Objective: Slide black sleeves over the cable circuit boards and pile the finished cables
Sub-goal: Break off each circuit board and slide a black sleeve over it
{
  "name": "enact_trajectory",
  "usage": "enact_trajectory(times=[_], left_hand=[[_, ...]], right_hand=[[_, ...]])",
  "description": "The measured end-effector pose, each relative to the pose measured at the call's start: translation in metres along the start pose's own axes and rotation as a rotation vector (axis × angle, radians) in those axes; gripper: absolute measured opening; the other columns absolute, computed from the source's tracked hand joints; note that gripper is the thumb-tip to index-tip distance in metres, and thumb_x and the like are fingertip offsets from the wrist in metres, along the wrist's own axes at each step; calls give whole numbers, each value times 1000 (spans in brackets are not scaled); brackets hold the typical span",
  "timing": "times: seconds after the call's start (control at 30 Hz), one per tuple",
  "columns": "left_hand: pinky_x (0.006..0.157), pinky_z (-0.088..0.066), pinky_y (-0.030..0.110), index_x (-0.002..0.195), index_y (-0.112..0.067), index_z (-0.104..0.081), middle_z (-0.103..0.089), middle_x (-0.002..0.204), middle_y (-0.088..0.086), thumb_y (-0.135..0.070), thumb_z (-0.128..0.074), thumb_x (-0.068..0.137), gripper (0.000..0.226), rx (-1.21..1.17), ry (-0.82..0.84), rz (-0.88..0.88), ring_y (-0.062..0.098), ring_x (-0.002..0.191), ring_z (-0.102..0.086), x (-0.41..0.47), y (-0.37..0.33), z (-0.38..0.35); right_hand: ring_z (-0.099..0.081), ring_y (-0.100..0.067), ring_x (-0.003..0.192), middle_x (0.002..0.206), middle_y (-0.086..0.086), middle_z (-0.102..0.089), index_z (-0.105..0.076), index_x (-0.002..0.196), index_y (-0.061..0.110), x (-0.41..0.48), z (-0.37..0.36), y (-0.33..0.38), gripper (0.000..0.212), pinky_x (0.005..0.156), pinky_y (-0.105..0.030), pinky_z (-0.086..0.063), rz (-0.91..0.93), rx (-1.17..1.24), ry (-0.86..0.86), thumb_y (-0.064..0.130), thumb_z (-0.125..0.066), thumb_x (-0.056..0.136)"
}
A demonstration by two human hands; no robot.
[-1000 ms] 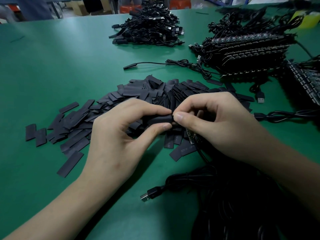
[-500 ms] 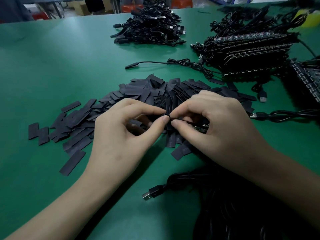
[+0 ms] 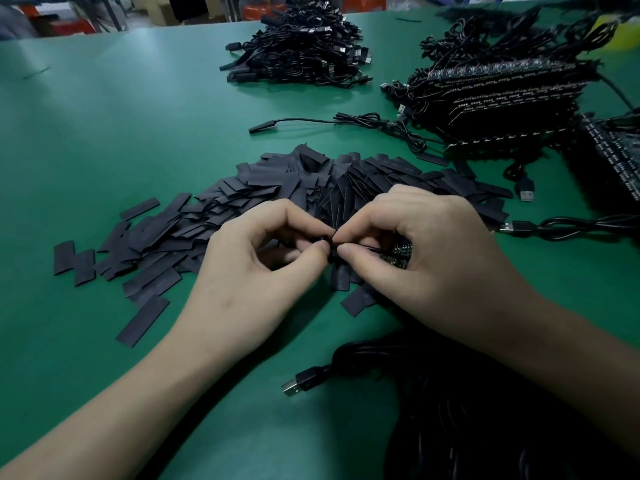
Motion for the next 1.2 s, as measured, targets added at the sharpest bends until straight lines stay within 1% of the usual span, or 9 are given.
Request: enact_trajectory(times=[0.13, 0.4, 0.5, 0.6, 0.7, 0.83, 1.0, 1.1, 1.2], left_hand=[[77, -53, 43, 75, -22, -67, -68, 83, 10, -14, -64, 76, 8, 26, -17, -8, 34, 82, -63, 0, 0, -1], [65, -50, 28, 77, -25, -71, -71, 73, -5, -19, -56, 81, 16, 122, -198, -6, 13, 66, -63, 2, 1, 4], [65, -48, 24, 87, -28, -74, -75, 85, -7, -20, -57, 87, 19, 93, -249, 5, 9, 74, -64, 5, 4, 9], [68, -53, 27, 94, -29, -75, -74, 84, -4, -31, -66, 90, 11, 98, -255, 5, 13, 74, -65, 4, 8, 9], [68, -58, 28, 90, -31, -78, -75, 77, -6, -33, -75, 90, 3, 75, -257, 23, 7, 68, -68, 3, 10, 9], [61, -54, 19, 87, -28, -80, -76, 70, -1, -28, -76, 90, 5, 35, -283, 16, 11, 61, -70, 3, 10, 11], [62, -60, 31, 84, -31, -80, -76, 72, -6, -33, -74, 91, 9, 133, -308, -13, 12, 63, -71, 2, 8, 13], [62, -60, 37, 83, -32, -79, -76, 73, -7, -38, -73, 92, 12, 171, -312, -26, 13, 63, -71, 1, 8, 13], [67, -62, 41, 84, -34, -79, -76, 75, -11, -38, -74, 91, 9, 195, -315, -43, 13, 66, -72, 1, 7, 12]], right_hand=[[-54, -11, 79, 75, 19, -56, -77, 91, 24, 0, -2, 2, 5, 74, -41, -49, 34, -15, 32, 21, -74, 88], [-58, -11, 72, 69, 11, -64, -78, 86, 25, 1, 1, 3, 5, 69, -35, -49, -26, 15, -25, 20, -76, 86], [-57, -11, 60, 65, 3, -65, -78, 86, 23, 1, 5, -1, 8, 59, -25, -48, -145, 198, -66, 16, -77, 88], [-47, -4, 54, 63, 9, -60, -78, 86, 24, 4, 7, -8, 7, 53, -18, -42, -263, 376, -99, 19, -75, 90], [-46, -8, 58, 65, 10, -57, -77, 86, 25, 5, 7, -12, 6, 55, -26, -41, -333, 469, -115, 21, -74, 91], [-60, -31, 67, 68, -3, -66, -75, 88, 24, 5, 5, -11, 4, 63, -42, -51, -330, 476, -69, 21, -74, 91], [-65, -27, 68, 66, 5, -69, -74, 88, 27, 4, 5, -9, 8, 66, -46, -52, -305, 467, 12, 26, -70, 95], [-62, -30, 65, 65, 4, -69, -72, 86, 28, 4, 5, -10, 16, 63, -41, -49, -294, 450, 33, 30, -63, 99], [-54, -10, 51, 60, 2, -67, -73, 94, 28, 3, 5, -12, 10, 54, -20, -43, -313, 466, 48, 30, -64, 99]])
Point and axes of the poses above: each hand's wrist, its own x-axis towards the middle knuckle, its own z-axis out of the back of the hand, y = z × x, the point moved 1 cm from there along x, towards the middle knuckle
